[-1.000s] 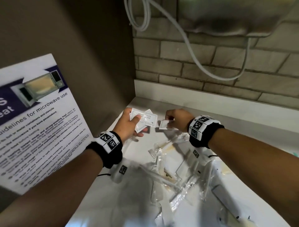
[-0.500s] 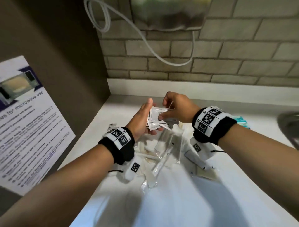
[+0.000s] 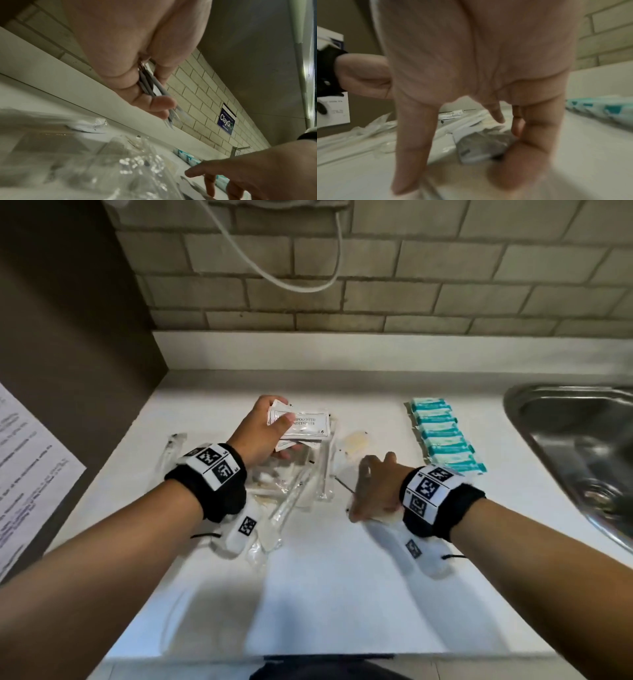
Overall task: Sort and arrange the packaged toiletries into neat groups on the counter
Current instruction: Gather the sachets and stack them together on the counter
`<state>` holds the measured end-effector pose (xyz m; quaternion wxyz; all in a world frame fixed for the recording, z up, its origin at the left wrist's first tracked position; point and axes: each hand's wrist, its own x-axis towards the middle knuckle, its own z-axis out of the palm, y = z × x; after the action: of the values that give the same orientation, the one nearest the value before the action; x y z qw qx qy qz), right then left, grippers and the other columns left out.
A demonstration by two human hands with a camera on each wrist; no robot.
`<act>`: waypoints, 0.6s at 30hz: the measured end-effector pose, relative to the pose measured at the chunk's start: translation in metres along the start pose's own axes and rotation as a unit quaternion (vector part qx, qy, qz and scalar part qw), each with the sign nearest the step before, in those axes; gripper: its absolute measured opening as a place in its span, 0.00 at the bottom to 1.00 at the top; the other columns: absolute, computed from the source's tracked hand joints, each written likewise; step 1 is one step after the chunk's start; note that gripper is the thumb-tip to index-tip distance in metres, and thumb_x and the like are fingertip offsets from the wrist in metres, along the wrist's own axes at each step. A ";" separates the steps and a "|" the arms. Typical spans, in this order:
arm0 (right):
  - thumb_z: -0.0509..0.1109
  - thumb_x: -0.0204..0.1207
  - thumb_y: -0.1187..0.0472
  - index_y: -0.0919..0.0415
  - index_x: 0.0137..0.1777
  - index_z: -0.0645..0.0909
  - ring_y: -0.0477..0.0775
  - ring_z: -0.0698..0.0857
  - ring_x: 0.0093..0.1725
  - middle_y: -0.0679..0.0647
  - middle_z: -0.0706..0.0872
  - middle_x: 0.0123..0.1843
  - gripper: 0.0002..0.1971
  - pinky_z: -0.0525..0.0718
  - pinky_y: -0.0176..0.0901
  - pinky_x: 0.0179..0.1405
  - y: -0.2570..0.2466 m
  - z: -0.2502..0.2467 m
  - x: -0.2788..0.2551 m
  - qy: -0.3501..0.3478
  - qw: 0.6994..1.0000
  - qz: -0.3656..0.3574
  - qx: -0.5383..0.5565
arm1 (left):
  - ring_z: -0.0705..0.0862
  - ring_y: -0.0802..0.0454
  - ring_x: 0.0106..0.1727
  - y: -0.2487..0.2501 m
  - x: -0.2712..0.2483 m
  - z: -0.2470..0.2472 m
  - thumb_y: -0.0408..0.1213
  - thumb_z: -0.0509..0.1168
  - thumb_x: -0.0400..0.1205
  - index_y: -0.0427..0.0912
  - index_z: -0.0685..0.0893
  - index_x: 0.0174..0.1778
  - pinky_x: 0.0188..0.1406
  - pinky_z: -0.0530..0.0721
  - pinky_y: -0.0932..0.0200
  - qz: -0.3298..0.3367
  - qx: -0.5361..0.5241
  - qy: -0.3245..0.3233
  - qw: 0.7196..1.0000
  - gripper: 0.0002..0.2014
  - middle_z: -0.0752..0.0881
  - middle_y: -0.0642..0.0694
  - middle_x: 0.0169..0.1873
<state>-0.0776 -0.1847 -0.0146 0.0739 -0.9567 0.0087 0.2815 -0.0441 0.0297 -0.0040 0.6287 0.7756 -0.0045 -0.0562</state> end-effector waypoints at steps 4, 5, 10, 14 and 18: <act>0.73 0.59 0.45 0.57 0.65 0.65 0.59 0.79 0.53 0.59 0.68 0.63 0.36 0.87 0.53 0.49 -0.021 0.003 0.000 0.005 1.000 -0.026 -0.010 | 0.89 0.45 0.37 -0.002 -0.001 0.001 0.38 0.61 0.87 0.47 0.70 0.65 0.26 0.88 0.57 -0.004 -0.006 -0.002 1.000 0.12 0.84 0.34 0.58; 0.74 0.63 0.47 0.60 0.65 0.66 0.59 0.79 0.53 0.59 0.68 0.62 0.34 0.87 0.52 0.52 -0.026 0.003 0.002 0.004 0.999 -0.033 0.000 | 0.89 0.44 0.37 -0.002 -0.002 -0.001 0.38 0.61 0.87 0.47 0.70 0.65 0.26 0.88 0.57 -0.005 -0.009 0.002 1.000 0.12 0.84 0.34 0.58; 0.78 0.67 0.49 0.62 0.61 0.79 0.59 0.80 0.61 0.60 0.69 0.65 0.26 0.84 0.43 0.54 -0.064 -0.002 0.013 -0.004 0.996 -0.084 0.010 | 0.90 0.41 0.38 -0.007 -0.001 -0.007 0.38 0.61 0.86 0.50 0.71 0.63 0.30 0.89 0.53 -0.006 -0.020 0.023 1.000 0.11 0.84 0.36 0.59; 0.82 0.62 0.48 0.53 0.59 0.83 0.53 0.80 0.53 0.56 0.70 0.63 0.25 0.80 0.40 0.46 -0.098 0.002 0.022 -0.020 0.990 -0.141 0.018 | 0.88 0.38 0.38 -0.009 0.001 -0.018 0.37 0.61 0.86 0.51 0.72 0.60 0.34 0.86 0.50 -0.010 -0.056 0.040 0.998 0.09 0.85 0.36 0.55; 0.83 0.63 0.45 0.62 0.67 0.82 0.59 0.82 0.64 0.58 0.84 0.66 0.35 0.82 0.46 0.64 -0.087 -0.021 0.035 -0.022 0.990 -0.126 0.052 | 0.89 0.45 0.33 -0.007 0.002 -0.036 0.36 0.60 0.87 0.46 0.70 0.64 0.26 0.86 0.57 -0.011 -0.075 0.071 0.995 0.11 0.86 0.37 0.52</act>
<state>-0.0321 -0.1006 -0.0041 0.1583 -0.9387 -0.0990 0.2899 -0.0393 0.0656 -0.0034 0.6829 0.7286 0.0528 -0.0085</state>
